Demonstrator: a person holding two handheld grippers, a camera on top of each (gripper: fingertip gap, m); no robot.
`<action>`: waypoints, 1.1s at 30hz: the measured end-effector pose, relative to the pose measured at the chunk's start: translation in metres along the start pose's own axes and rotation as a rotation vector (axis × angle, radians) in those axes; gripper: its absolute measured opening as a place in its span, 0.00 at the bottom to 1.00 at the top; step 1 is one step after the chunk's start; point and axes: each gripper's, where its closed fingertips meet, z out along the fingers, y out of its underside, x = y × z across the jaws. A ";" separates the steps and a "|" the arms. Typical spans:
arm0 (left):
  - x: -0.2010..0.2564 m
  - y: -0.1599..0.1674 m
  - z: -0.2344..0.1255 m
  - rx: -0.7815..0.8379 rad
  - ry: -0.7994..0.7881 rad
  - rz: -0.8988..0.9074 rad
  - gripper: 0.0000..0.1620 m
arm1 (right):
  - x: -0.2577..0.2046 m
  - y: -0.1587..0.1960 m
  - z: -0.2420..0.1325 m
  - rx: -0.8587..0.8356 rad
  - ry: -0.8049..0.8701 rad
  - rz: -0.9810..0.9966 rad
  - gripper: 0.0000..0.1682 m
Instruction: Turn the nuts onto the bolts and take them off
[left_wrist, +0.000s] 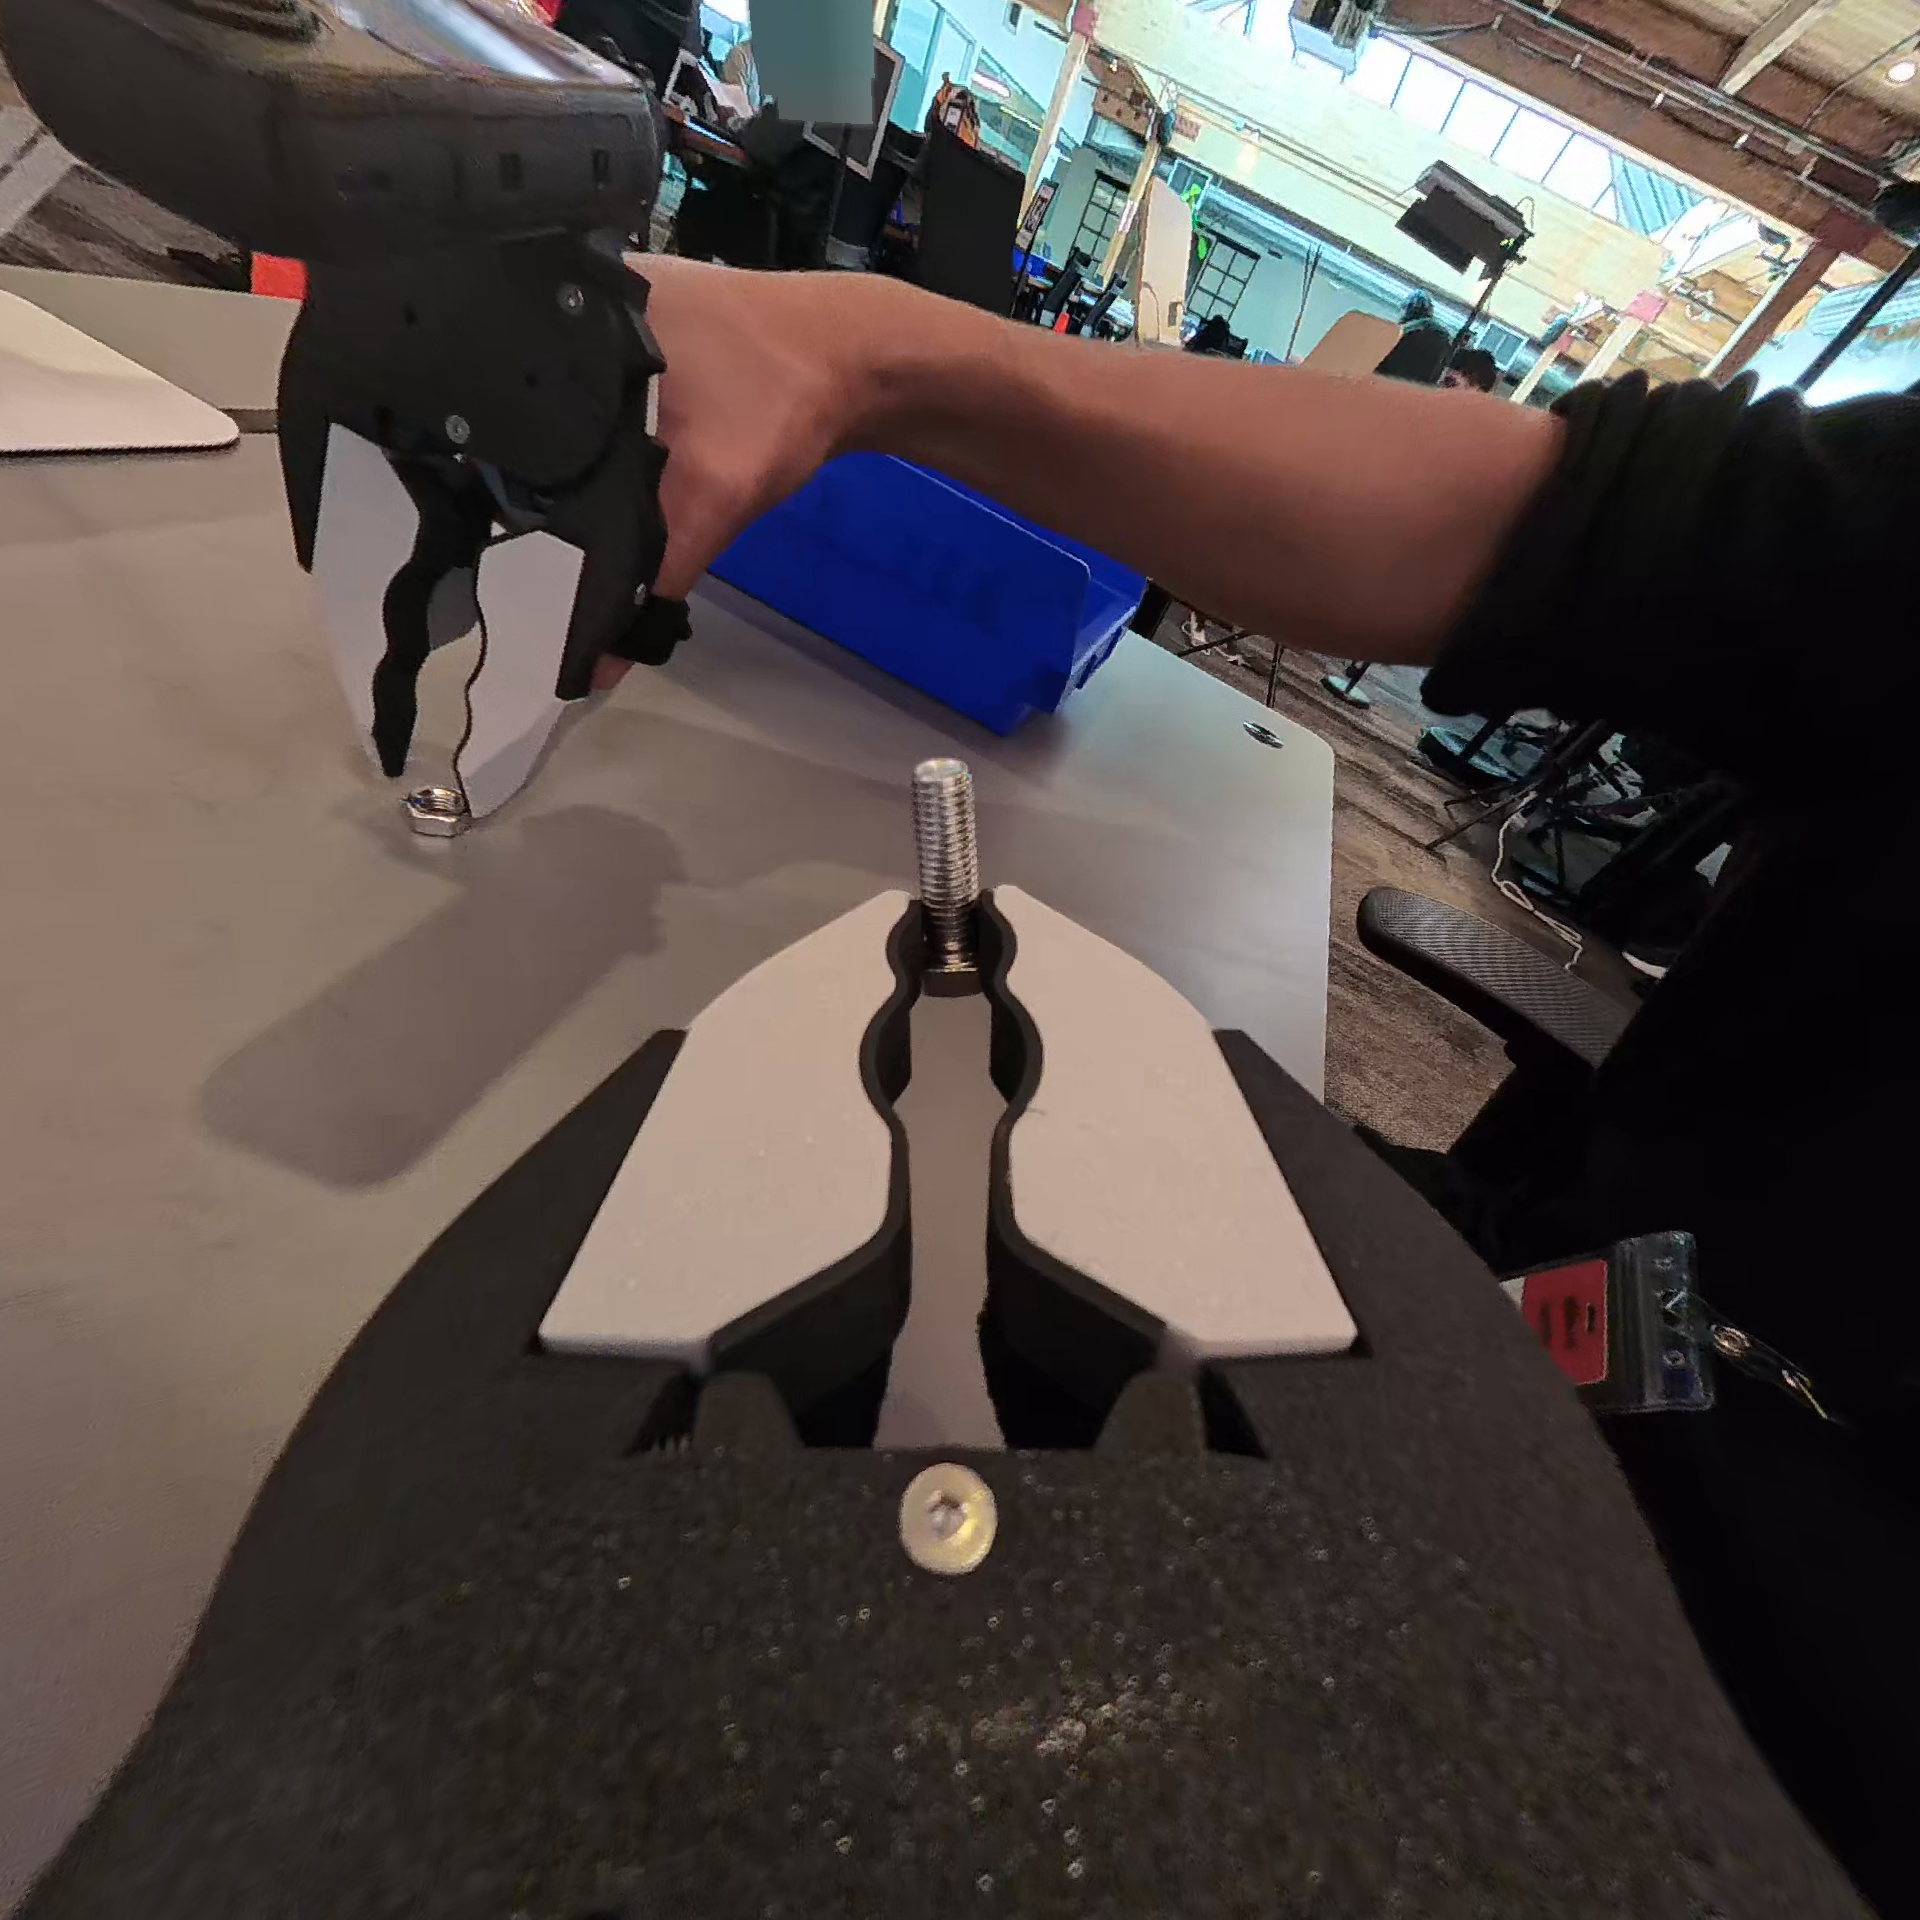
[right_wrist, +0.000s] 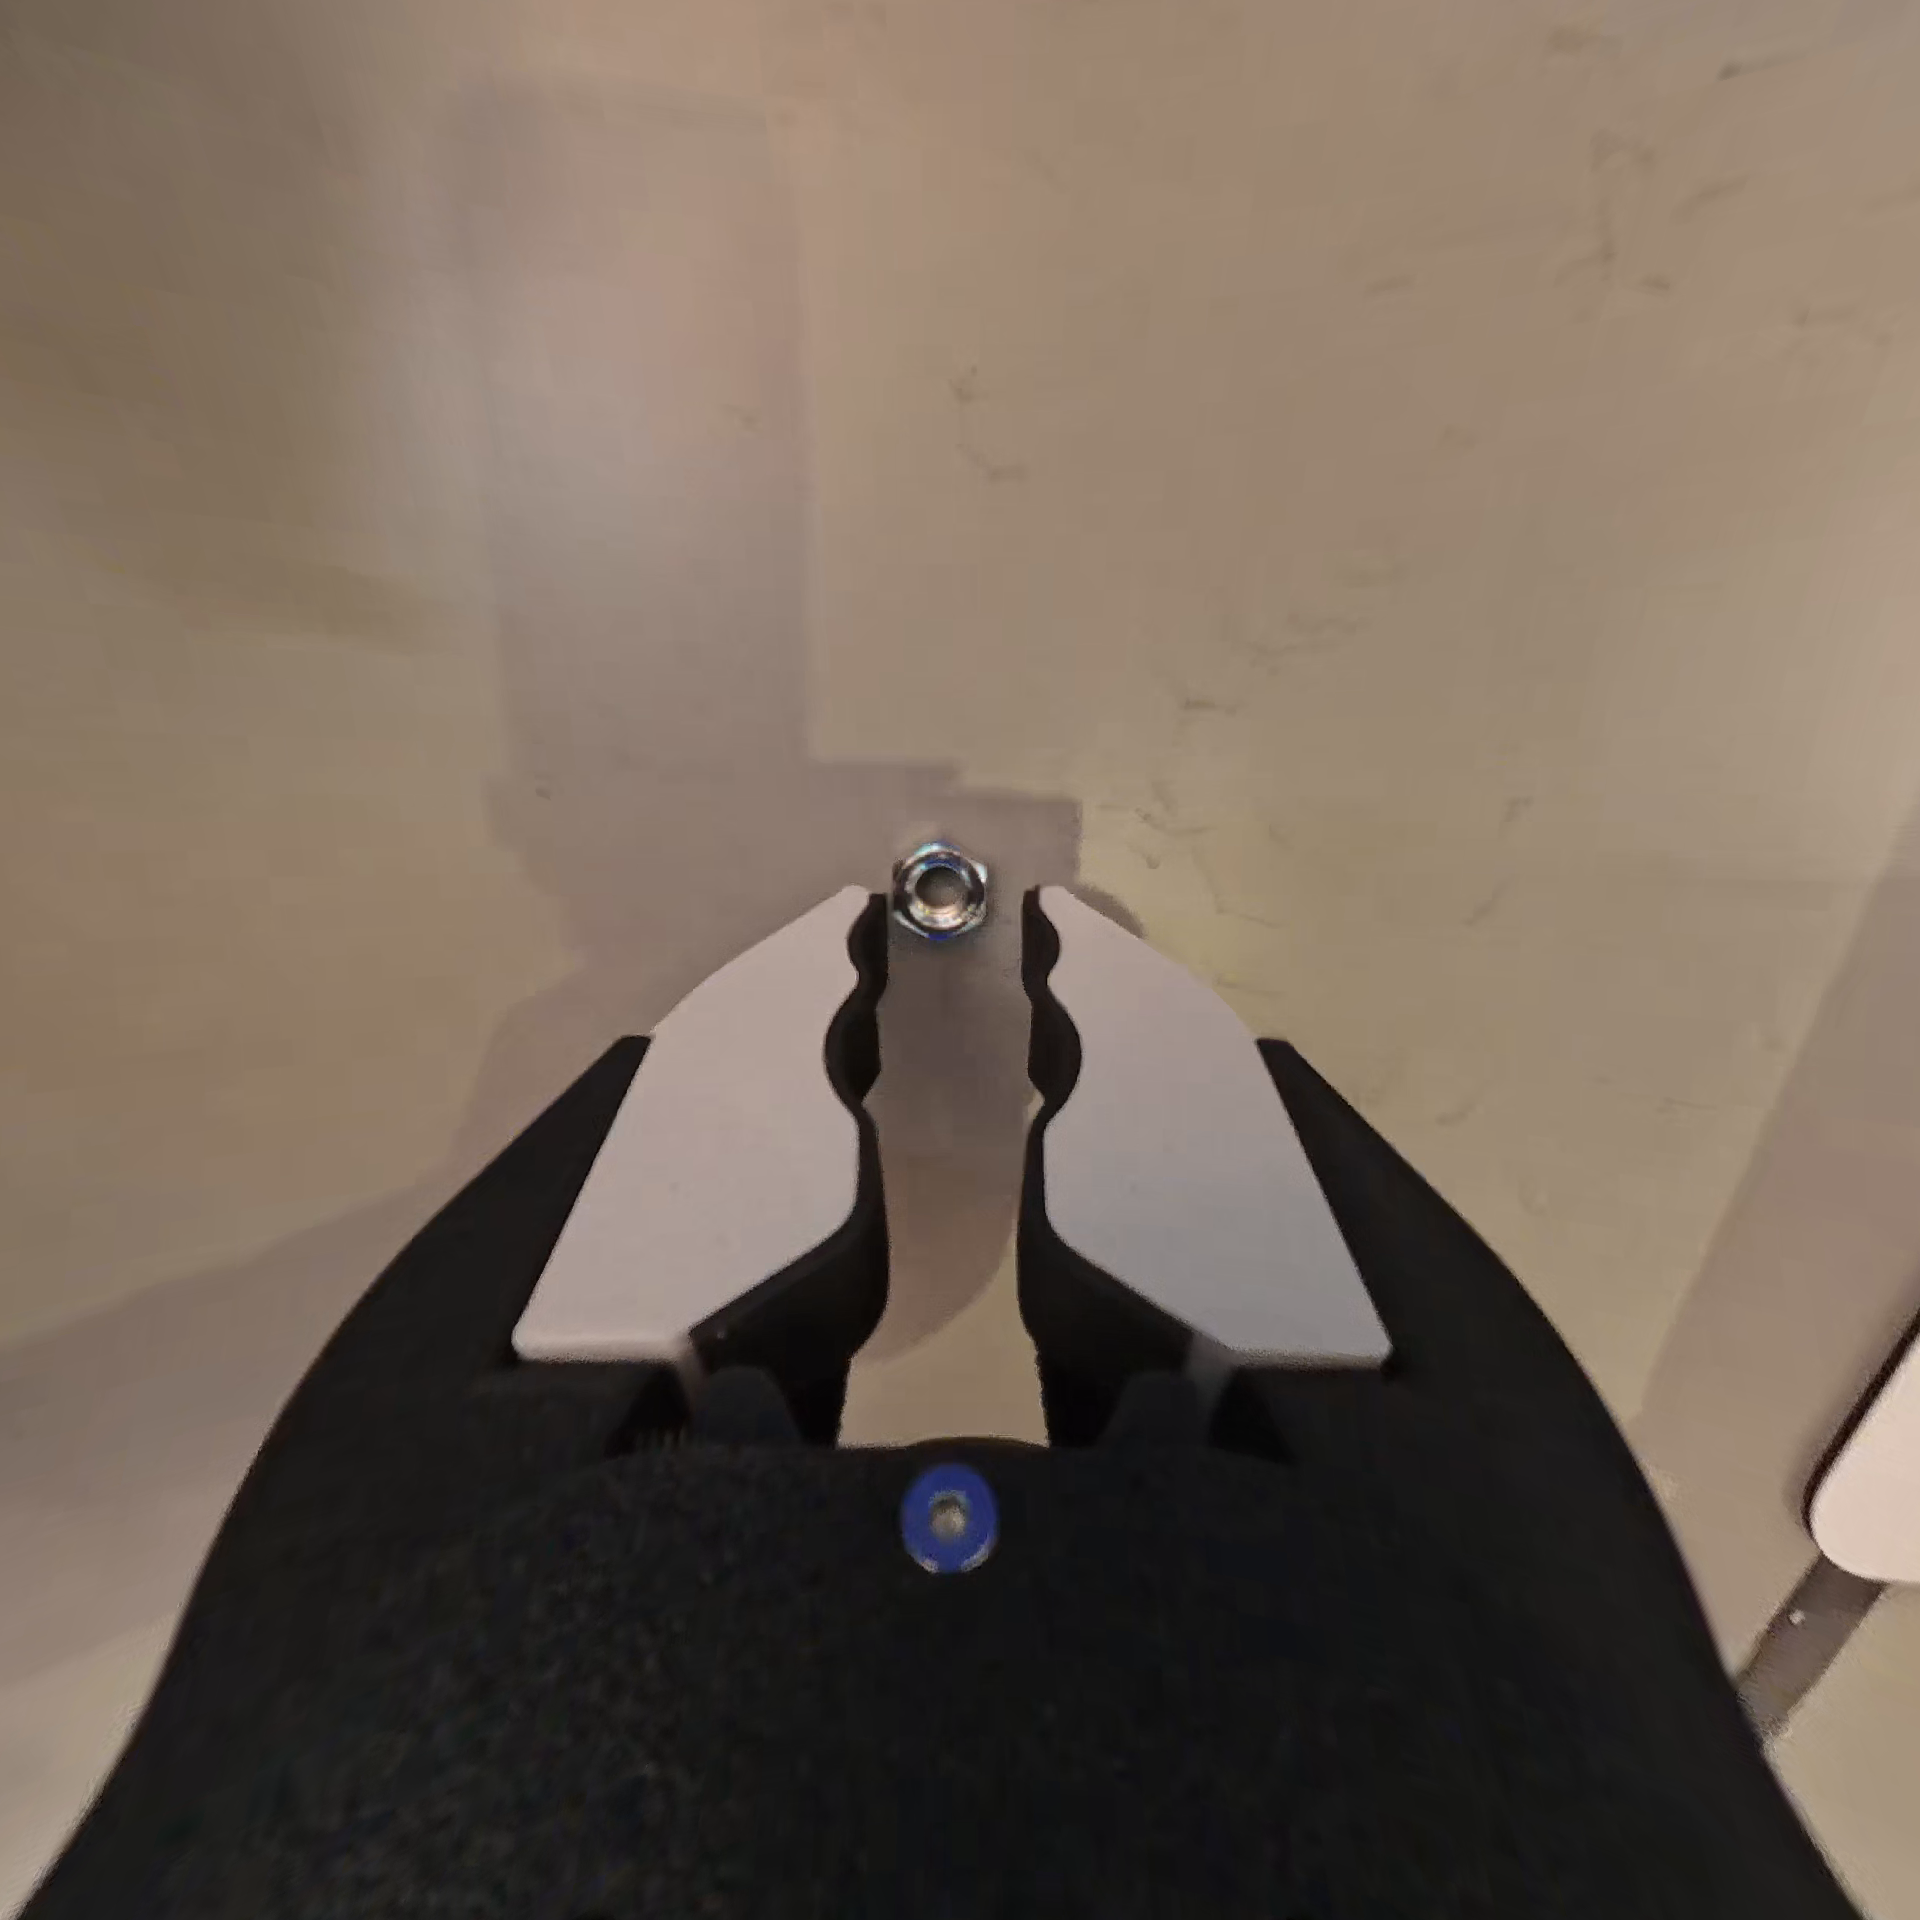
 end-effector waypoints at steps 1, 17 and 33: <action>-0.001 0.001 0.000 -0.003 -0.002 0.003 0.06 | -0.002 -0.002 0.001 0.012 -0.016 0.001 0.15; -0.053 -0.041 0.082 -0.011 -0.008 0.202 0.05 | -0.015 -0.026 -0.153 0.268 -0.090 -0.168 0.10; -0.040 -0.064 0.118 -0.078 0.295 0.238 0.05 | -0.066 -0.012 -0.172 0.170 -0.147 -0.520 0.10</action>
